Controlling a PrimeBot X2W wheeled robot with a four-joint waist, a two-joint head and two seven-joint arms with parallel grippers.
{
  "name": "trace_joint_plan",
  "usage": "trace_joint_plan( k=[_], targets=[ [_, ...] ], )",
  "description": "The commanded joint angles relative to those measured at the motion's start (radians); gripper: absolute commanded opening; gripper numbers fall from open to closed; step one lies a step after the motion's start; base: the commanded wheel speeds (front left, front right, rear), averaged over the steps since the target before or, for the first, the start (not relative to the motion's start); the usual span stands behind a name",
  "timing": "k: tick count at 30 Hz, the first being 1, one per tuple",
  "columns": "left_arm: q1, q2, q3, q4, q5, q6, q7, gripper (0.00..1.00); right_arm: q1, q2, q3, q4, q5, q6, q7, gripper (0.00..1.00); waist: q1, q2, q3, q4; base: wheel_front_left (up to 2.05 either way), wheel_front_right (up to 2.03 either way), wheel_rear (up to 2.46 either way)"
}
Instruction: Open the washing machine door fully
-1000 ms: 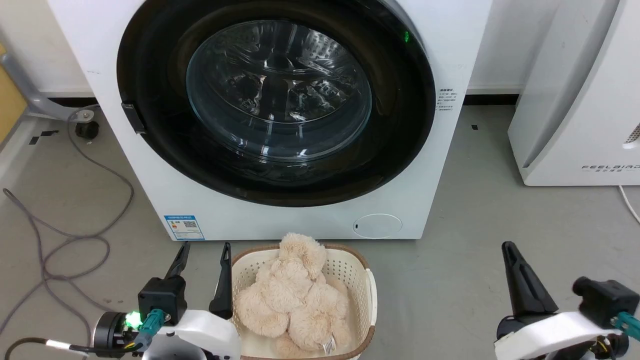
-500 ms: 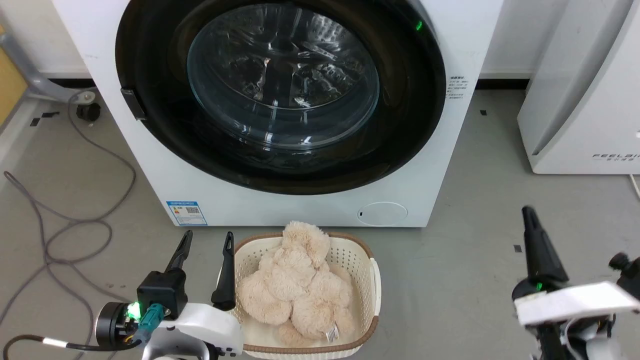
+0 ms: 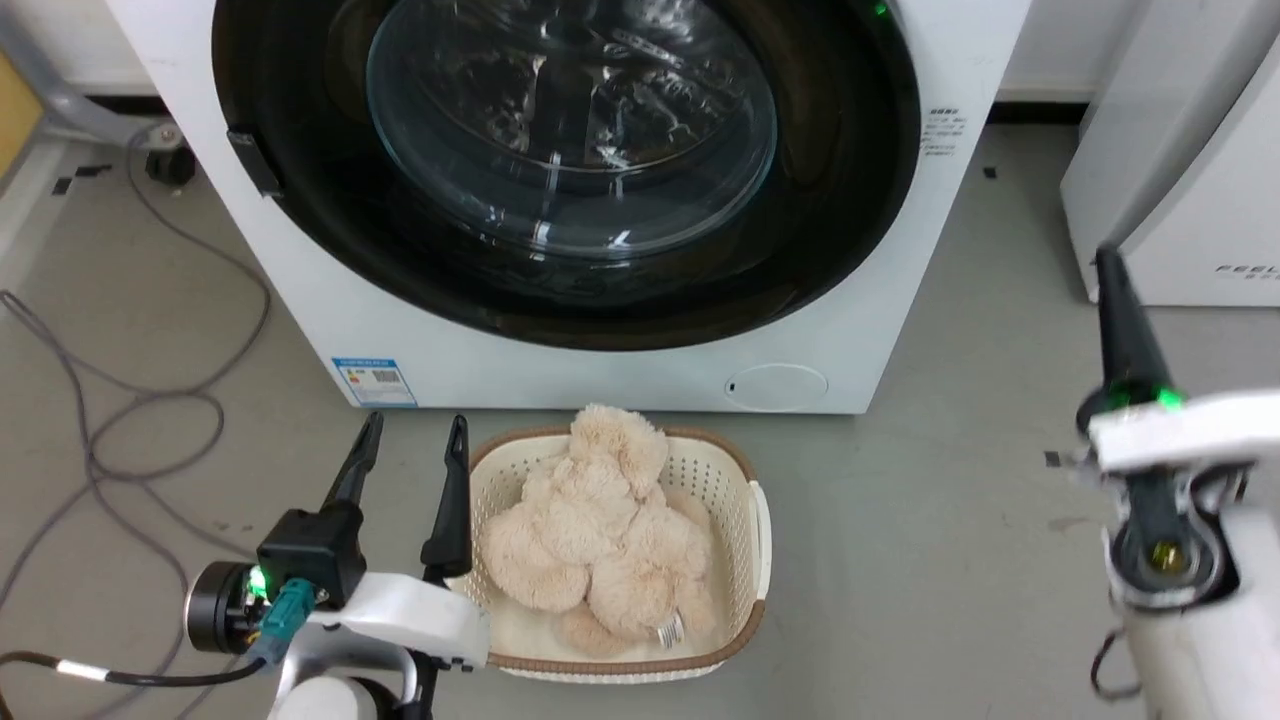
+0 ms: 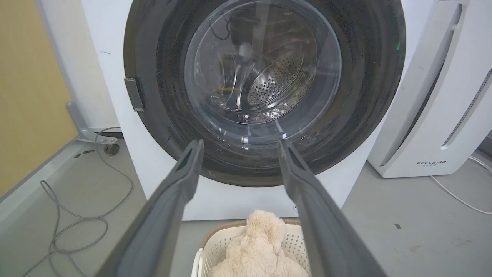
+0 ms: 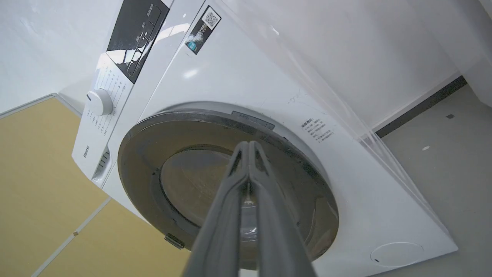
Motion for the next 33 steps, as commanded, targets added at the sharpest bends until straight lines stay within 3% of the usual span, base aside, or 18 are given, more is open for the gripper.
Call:
trace_joint_plan(
  k=[1, 16, 26, 33],
  targets=[
    [-0.02, 0.007, 0.0, -0.002, -0.007, -0.007, -0.012, 1.0, -0.058, -0.019, 0.012, 0.029, 0.05, 0.001, -0.009, 0.0, -0.0001, -0.0001, 0.011, 0.003, 0.0, 0.0, 0.0],
    [-0.079, 0.01, 0.005, -0.046, -0.024, -0.023, -0.044, 1.0, -0.539, -0.124, 0.216, 0.357, 0.305, 0.001, 0.045, 0.0, -0.0001, -0.0001, 0.119, 0.016, 0.0, 0.0, 0.0],
    [-0.116, 0.006, 0.004, -0.052, -0.043, -0.035, -0.064, 1.0, -0.885, -0.148, 0.436, 0.663, 0.368, 0.001, 0.202, 0.0, -0.0001, -0.0001, 0.186, 0.039, 0.0, 0.0, 0.0],
    [-0.136, 0.003, 0.007, -0.061, -0.052, -0.04, -0.079, 1.0, -1.041, -0.178, 0.564, 0.76, 0.414, 0.001, 0.303, 0.0, -0.0001, -0.0001, 0.233, 0.047, 0.0, 0.0, 0.0]
  ],
)
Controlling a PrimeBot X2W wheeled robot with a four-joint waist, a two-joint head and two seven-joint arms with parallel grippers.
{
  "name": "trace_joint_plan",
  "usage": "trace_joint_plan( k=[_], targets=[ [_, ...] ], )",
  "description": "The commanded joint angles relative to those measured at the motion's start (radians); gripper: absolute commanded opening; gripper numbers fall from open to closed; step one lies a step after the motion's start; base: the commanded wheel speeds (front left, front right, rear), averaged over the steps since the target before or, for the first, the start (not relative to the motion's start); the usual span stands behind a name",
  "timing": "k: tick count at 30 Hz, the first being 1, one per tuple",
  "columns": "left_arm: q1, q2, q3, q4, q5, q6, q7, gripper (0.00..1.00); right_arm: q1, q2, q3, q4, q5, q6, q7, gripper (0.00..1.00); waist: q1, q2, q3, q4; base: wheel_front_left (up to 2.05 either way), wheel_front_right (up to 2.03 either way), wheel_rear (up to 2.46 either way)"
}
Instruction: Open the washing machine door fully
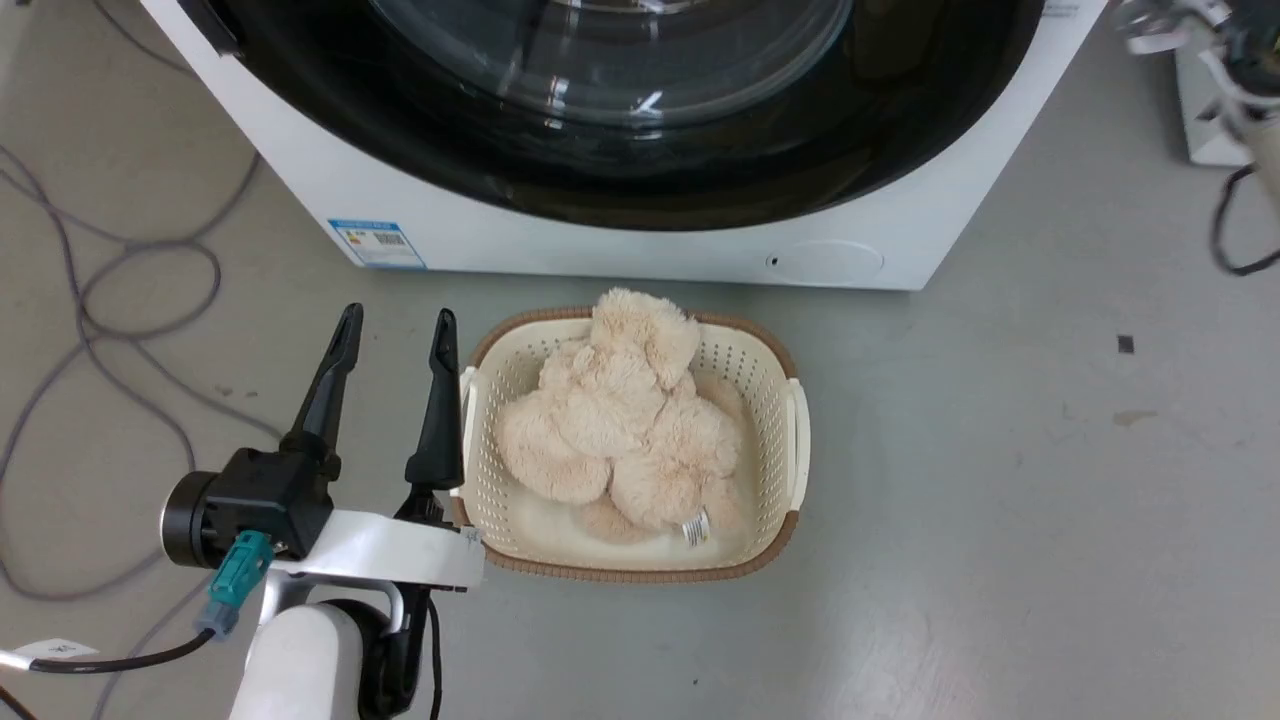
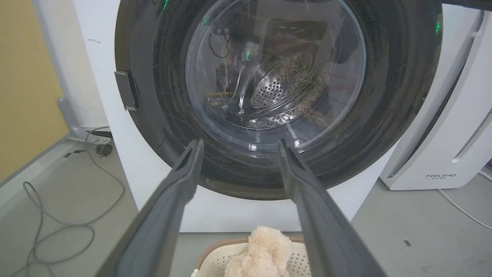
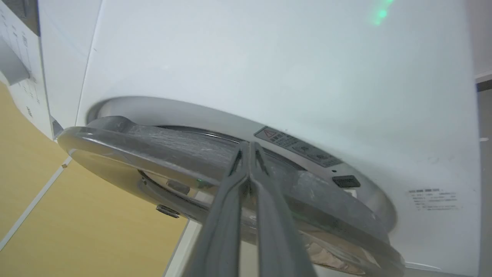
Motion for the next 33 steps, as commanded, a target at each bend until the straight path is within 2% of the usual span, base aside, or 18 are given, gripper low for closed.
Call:
trace_joint_plan(
  k=[1, 6, 20, 27, 33],
  targets=[
    [-0.024, 0.001, 0.0, -0.003, -0.008, -0.006, -0.011, 1.0, -0.034, -0.021, 0.023, 0.029, 0.03, 0.001, 0.012, 0.0, -0.0002, 0.0, 0.011, 0.003, 0.0, 0.0, 0.0],
    [-0.044, -0.001, 0.0, -0.006, -0.015, -0.013, -0.021, 1.0, -0.116, -0.046, 0.115, 0.08, 0.071, 0.001, 0.096, 0.0, -0.0002, 0.0, 0.044, 0.008, 0.0, 0.0, 0.0],
    [-0.089, -0.005, -0.004, 0.0, -0.036, -0.025, -0.05, 1.0, -0.318, -0.033, 0.301, 0.224, 0.252, 0.001, 0.371, 0.0, -0.0002, 0.0, 0.108, 0.019, 0.0, 0.0, 0.0],
    [-0.101, -0.005, -0.013, 0.007, -0.047, -0.028, -0.065, 1.0, -0.399, -0.023, 0.364, 0.296, 0.364, 0.001, 0.495, 0.0, -0.0002, 0.0, 0.114, 0.026, 0.0, 0.0, 0.0],
    [-0.093, -0.006, -0.017, 0.012, -0.049, -0.022, -0.066, 1.0, -0.377, -0.012, 0.37, 0.299, 0.376, 0.001, 0.558, 0.0, -0.0002, 0.0, 0.091, 0.023, 0.0, 0.0, 0.0]
  ],
)
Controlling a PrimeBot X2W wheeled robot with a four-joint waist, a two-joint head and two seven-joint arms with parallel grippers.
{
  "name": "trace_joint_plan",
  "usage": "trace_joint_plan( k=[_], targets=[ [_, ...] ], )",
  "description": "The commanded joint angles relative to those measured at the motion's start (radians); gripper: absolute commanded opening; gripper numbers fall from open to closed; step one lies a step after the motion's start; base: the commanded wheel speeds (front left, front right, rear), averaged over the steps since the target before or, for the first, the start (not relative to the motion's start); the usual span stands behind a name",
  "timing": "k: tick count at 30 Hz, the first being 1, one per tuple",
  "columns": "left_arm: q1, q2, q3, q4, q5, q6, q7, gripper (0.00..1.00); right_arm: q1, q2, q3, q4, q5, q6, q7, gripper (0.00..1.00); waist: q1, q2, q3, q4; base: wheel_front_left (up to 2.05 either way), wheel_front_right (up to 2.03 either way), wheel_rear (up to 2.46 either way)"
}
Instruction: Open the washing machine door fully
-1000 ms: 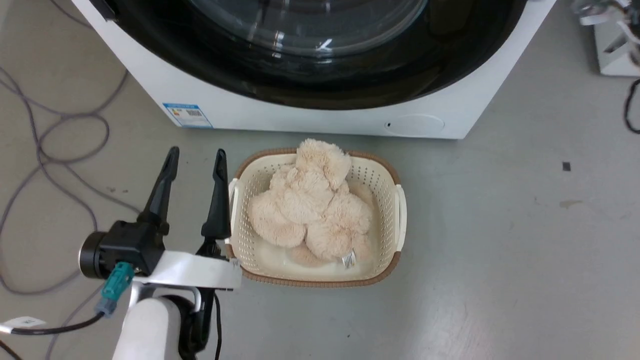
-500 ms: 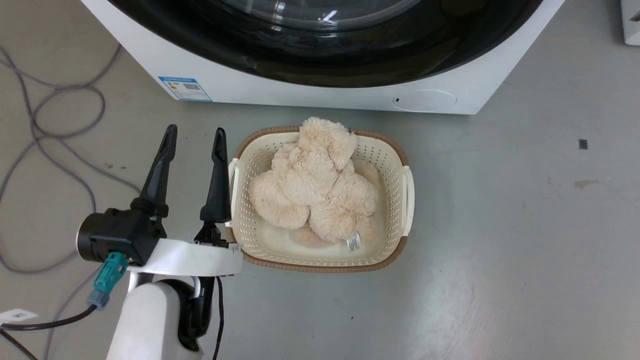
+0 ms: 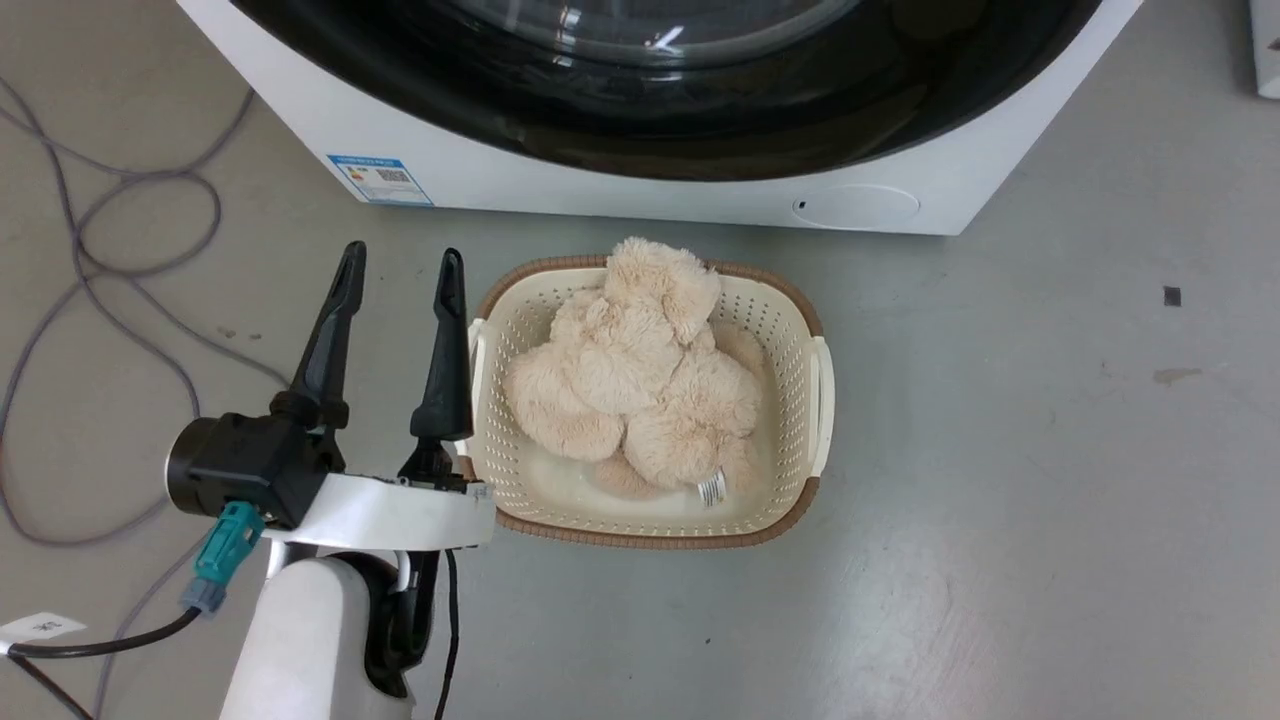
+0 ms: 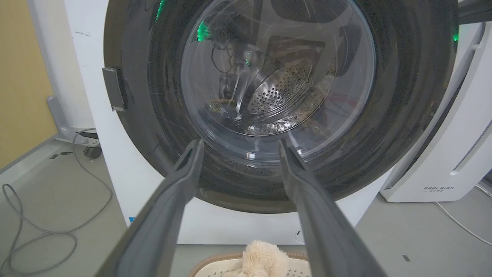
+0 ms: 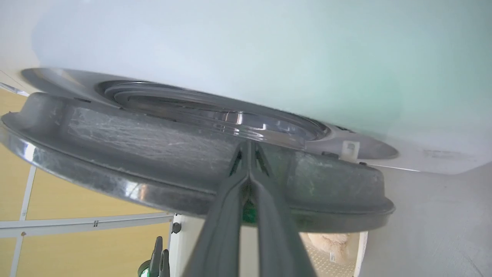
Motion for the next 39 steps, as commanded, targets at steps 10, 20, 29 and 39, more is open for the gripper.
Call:
trace_joint_plan(
  k=[10, 20, 29, 39],
  targets=[
    [0.001, 0.0, -0.01, 0.01, -0.008, 0.011, -0.006, 1.0, 0.081, 0.011, 0.0, -0.046, 0.018, 0.001, 0.061, 0.0, -0.0001, 0.0, -0.03, -0.009, 0.0, 0.0, 0.0],
    [0.005, 0.0, -0.019, 0.027, -0.007, 0.014, -0.006, 1.0, 0.172, -0.012, -0.011, -0.132, 0.034, 0.001, 0.069, 0.0, -0.0001, 0.0, -0.048, -0.006, 0.0, 0.0, 0.0],
    [0.028, 0.0, -0.023, 0.054, -0.003, 0.019, -0.006, 1.0, 0.268, -0.041, -0.017, -0.214, 0.059, 0.001, 0.088, 0.0, -0.0001, 0.0, -0.103, -0.004, 0.0, 0.0, 0.0],
    [0.104, 0.001, -0.031, 0.109, 0.026, 0.024, -0.006, 1.0, 0.462, -0.055, 0.016, -0.391, 0.094, 0.001, 0.107, 0.0, -0.0001, 0.0, -0.22, -0.01, 0.0, 0.0, 0.0]
  ],
)
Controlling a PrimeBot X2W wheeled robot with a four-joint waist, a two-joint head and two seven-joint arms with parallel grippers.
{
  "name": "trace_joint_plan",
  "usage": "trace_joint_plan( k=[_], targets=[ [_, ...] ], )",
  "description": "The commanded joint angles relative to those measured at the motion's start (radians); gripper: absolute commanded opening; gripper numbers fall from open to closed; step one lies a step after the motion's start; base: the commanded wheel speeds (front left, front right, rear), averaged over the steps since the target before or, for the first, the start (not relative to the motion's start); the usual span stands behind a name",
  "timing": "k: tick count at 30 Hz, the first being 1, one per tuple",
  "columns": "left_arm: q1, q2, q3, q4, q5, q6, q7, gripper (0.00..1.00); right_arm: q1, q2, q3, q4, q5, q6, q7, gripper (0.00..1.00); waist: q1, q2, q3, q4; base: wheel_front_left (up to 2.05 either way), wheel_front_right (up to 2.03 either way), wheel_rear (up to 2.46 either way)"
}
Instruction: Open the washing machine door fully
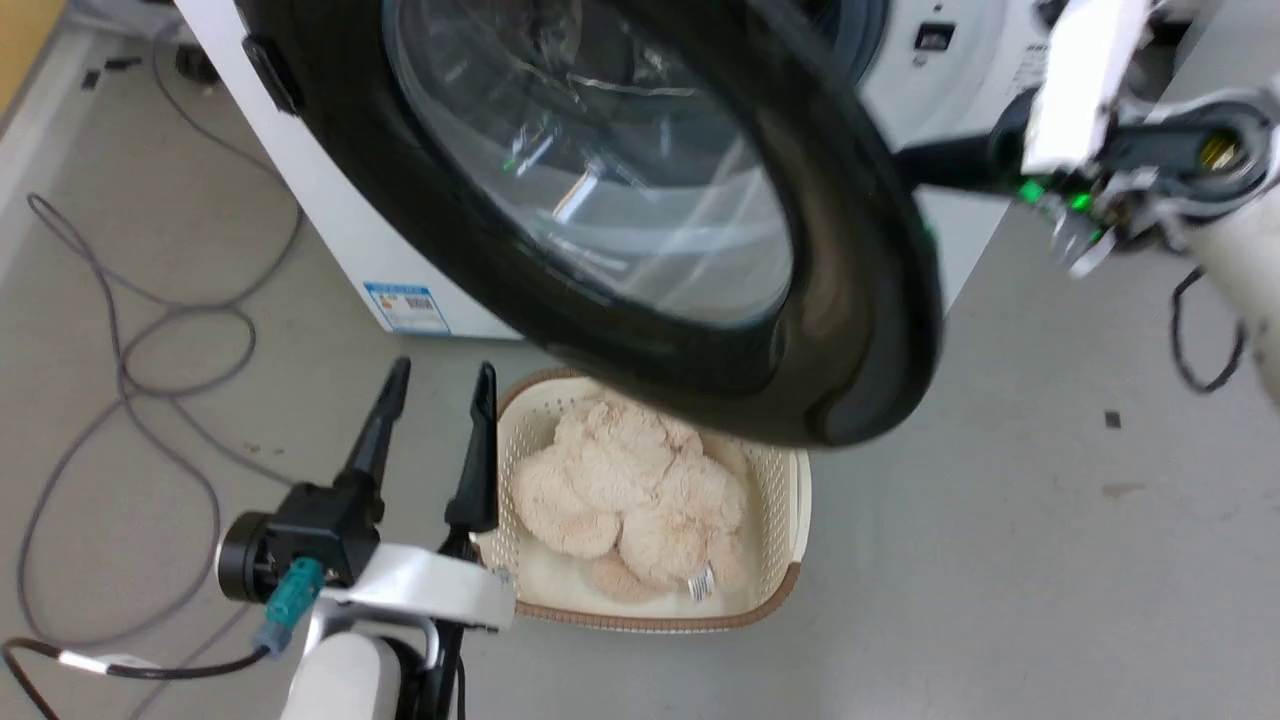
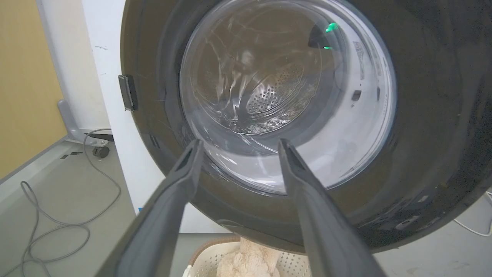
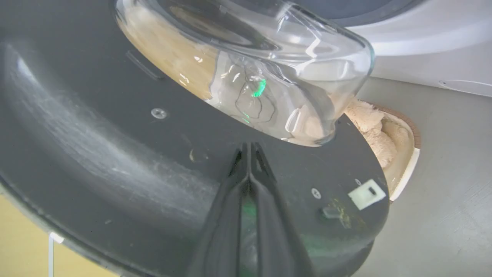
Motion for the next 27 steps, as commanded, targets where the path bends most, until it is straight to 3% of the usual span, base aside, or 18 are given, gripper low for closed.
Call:
trace_joint_plan(
  k=[1, 15, 27],
  targets=[
    [0.012, 0.003, 0.002, 0.004, 0.007, 0.005, -0.005, 1.0, 0.026, 0.007, 0.005, -0.013, 0.009, 0.001, -0.001, 0.0, 0.0002, 0.0, -0.018, -0.002, 0.0, 0.0, 0.0],
    [0.103, 0.032, -0.014, 0.056, 0.032, 0.01, -0.005, 1.0, 0.238, 0.009, 0.088, -0.274, 0.081, 0.001, -0.058, 0.0, 0.0002, 0.0, -0.13, 0.026, 0.0, 0.0, 0.0],
    [0.139, 0.039, -0.031, 0.061, 0.029, 0.021, 0.011, 1.0, 0.301, -0.001, 0.193, -0.463, 0.126, 0.001, -0.137, 0.0, 0.0002, 0.0, -0.166, 0.031, 0.0, 0.0, 0.0]
  ],
)
